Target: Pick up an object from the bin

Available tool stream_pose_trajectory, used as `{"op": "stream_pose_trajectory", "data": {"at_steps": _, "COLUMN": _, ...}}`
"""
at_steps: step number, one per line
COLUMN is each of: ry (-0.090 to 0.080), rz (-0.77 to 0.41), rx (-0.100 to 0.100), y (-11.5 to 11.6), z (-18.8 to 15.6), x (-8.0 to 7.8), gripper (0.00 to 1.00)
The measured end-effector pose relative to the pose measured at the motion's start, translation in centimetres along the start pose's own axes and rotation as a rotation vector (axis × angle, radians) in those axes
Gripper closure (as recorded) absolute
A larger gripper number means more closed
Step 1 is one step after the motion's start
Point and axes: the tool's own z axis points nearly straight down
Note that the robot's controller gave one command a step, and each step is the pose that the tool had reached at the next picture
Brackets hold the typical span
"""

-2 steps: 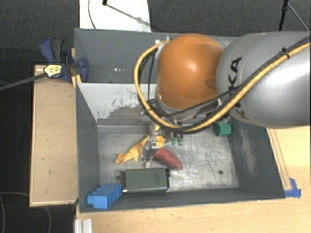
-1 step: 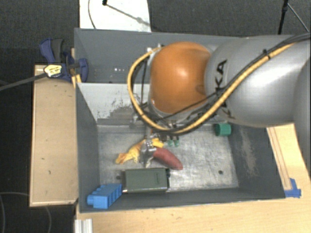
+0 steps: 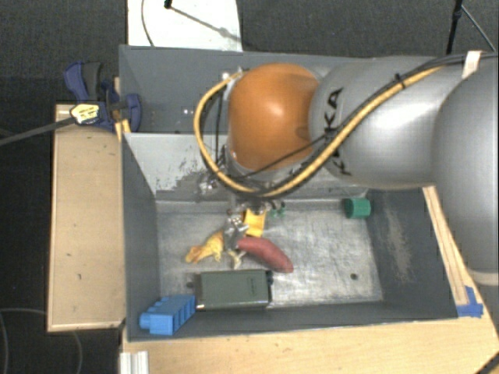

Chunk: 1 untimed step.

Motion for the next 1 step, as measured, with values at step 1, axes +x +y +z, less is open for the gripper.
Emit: {"op": "stream_pose_trajectory", "data": {"at_steps": 1, "ry": 0.006, "rz": -0.006, "rx": -0.001, "y": -0.5, "z": 1.65, "x": -0.82, "gripper": 0.0}}
